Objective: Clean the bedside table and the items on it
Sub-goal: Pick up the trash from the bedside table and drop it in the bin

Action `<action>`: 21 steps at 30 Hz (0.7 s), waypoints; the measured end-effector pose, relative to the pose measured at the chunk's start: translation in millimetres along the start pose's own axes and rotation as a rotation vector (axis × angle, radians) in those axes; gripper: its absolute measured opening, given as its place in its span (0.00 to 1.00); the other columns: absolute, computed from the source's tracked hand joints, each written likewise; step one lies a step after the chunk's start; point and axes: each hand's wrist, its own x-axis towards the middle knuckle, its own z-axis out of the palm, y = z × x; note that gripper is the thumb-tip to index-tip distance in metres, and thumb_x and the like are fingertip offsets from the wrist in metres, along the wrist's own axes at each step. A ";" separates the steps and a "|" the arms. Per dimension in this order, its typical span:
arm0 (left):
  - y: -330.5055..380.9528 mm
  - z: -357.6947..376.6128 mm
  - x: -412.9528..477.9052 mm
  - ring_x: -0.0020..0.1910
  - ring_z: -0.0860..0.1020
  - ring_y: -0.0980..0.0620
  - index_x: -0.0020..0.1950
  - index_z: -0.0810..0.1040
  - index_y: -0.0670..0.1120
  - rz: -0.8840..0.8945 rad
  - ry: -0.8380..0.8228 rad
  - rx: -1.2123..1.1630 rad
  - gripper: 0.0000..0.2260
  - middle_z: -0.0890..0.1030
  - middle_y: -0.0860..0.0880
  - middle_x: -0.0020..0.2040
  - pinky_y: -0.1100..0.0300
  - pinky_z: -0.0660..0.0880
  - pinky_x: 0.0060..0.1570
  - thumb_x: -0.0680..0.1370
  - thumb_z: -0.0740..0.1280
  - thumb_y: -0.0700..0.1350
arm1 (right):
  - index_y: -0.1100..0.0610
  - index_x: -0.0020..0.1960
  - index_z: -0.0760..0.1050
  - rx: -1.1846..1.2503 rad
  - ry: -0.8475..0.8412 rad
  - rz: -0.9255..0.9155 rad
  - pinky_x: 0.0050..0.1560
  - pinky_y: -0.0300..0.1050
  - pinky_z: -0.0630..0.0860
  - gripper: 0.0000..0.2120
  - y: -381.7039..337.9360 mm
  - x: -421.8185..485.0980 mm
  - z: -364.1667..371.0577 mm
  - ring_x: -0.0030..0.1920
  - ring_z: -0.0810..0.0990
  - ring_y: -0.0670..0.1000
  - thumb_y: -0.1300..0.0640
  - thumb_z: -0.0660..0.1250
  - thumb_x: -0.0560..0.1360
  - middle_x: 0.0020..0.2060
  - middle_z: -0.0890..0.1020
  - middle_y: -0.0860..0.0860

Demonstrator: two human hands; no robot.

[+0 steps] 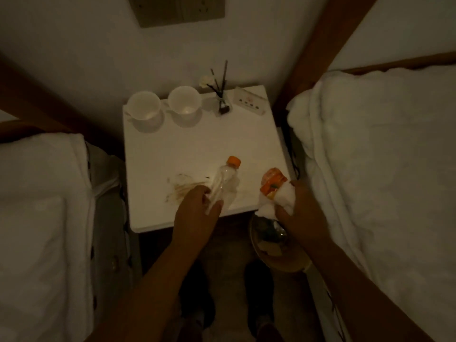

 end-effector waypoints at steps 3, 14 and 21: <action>11.8 27.7 -38.8 0.40 0.77 0.58 0.54 0.73 0.53 -0.025 -0.053 -0.057 0.11 0.77 0.54 0.43 0.58 0.78 0.38 0.75 0.69 0.54 | 0.50 0.67 0.65 -0.046 0.006 0.045 0.56 0.49 0.76 0.26 33.7 -31.4 -10.1 0.57 0.76 0.53 0.51 0.69 0.72 0.60 0.75 0.51; -1.0 157.2 -133.3 0.37 0.80 0.53 0.44 0.75 0.53 -0.475 -0.247 -0.272 0.07 0.80 0.48 0.40 0.58 0.77 0.35 0.74 0.70 0.54 | 0.55 0.76 0.56 0.016 -0.053 0.291 0.63 0.43 0.62 0.38 162.1 -69.9 19.1 0.71 0.67 0.57 0.46 0.70 0.72 0.72 0.67 0.57; -27.1 228.9 -117.4 0.34 0.79 0.55 0.45 0.77 0.47 -0.593 -0.240 -0.339 0.06 0.80 0.49 0.38 0.65 0.75 0.29 0.76 0.69 0.48 | 0.56 0.76 0.56 0.070 -0.177 0.338 0.71 0.52 0.65 0.37 220.2 -52.0 51.2 0.71 0.67 0.57 0.50 0.70 0.74 0.72 0.66 0.57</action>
